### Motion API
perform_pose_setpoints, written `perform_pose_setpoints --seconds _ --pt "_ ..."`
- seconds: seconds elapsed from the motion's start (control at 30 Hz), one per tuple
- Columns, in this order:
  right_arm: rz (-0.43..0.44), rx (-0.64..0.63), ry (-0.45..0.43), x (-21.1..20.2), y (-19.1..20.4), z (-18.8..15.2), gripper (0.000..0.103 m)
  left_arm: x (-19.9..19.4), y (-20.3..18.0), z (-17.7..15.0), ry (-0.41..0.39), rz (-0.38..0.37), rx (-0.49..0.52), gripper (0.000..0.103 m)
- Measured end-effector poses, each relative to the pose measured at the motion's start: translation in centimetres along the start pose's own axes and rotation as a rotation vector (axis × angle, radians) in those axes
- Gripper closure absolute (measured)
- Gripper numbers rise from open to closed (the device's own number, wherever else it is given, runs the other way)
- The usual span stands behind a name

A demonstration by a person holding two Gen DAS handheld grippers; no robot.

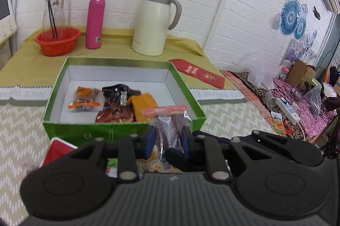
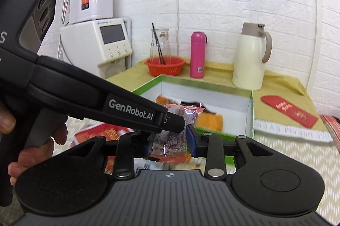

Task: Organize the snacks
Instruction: 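Carry the strip packet into the green box with the left tool while the right tool carries a red-silver packet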

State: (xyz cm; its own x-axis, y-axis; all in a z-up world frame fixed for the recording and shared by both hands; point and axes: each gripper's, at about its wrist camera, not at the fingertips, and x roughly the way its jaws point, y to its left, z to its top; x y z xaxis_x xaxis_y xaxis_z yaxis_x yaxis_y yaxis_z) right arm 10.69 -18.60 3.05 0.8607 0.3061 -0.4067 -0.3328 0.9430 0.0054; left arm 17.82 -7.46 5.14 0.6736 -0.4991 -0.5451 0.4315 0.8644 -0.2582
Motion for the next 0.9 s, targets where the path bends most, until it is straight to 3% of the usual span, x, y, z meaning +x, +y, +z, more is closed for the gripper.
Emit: perform_pose_setpoints --seconds 0.37,0.9 --pt "0.004 0.057 0.008 5.5 -5.7 2.2 0.045 7.2 1.4 5.0 0.022 -0.029 -0.006 0.086" --pt "0.009 0.1 0.107 11.1 -8.7 0.5 0.043 14.6 4.2 5.0 0.117 -0.036 -0.038 0.086"
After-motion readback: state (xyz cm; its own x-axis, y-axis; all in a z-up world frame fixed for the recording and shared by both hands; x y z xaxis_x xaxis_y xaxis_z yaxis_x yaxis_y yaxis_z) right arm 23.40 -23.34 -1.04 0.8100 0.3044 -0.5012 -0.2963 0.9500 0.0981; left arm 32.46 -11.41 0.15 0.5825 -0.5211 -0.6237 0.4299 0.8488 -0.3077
